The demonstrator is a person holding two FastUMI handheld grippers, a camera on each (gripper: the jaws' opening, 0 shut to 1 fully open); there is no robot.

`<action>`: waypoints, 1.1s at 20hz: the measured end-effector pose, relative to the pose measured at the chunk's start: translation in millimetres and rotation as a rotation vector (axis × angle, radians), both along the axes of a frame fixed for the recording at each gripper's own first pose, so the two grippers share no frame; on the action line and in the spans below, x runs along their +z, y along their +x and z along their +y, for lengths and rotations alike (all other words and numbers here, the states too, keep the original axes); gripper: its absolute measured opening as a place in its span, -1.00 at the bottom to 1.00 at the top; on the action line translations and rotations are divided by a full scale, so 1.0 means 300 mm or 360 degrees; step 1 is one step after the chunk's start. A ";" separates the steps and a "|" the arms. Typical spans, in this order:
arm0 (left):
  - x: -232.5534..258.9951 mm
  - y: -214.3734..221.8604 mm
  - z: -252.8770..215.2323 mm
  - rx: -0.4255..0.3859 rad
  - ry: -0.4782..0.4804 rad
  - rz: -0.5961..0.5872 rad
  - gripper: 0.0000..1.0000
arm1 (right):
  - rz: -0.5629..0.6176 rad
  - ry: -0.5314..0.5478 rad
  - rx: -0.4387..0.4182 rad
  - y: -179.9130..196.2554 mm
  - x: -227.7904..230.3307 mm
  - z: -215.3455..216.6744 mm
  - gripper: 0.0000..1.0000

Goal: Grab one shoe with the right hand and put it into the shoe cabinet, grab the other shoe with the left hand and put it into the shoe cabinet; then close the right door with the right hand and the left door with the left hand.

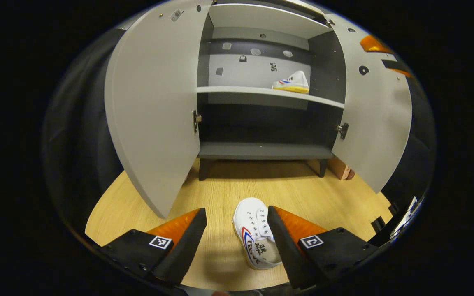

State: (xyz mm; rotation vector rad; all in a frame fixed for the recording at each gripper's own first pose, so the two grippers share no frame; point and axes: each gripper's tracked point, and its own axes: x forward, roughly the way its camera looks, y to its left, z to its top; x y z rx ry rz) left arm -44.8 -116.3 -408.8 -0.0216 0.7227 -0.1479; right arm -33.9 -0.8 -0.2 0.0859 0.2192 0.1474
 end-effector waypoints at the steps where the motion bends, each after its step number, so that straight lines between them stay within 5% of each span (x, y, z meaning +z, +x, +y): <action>1: -0.050 -0.009 -0.016 -0.0019 -0.0016 0.0039 0.95 | 0.0005 0.0006 0.0006 -0.012 0.001 0.000 0.85; 8: -0.316 -0.044 -0.008 -0.0014 0.0041 0.0280 0.96 | 0.0021 -0.0031 0.0042 -0.045 -0.001 -0.001 0.85; 20: -0.442 -0.099 -0.036 -0.0019 -0.0052 0.0542 1.00 | 0.0094 -0.0011 0.0037 -0.062 -0.071 -0.023 0.85; 21: -0.449 -0.110 -0.059 -0.0015 -0.0110 0.0581 0.92 | 0.0102 0.0002 0.0037 -0.063 -0.077 -0.023 0.85; 22: -0.444 -0.114 -0.086 -0.0025 -0.0172 0.0608 0.56 | 0.0112 0.0013 0.0040 -0.064 -0.082 -0.023 0.85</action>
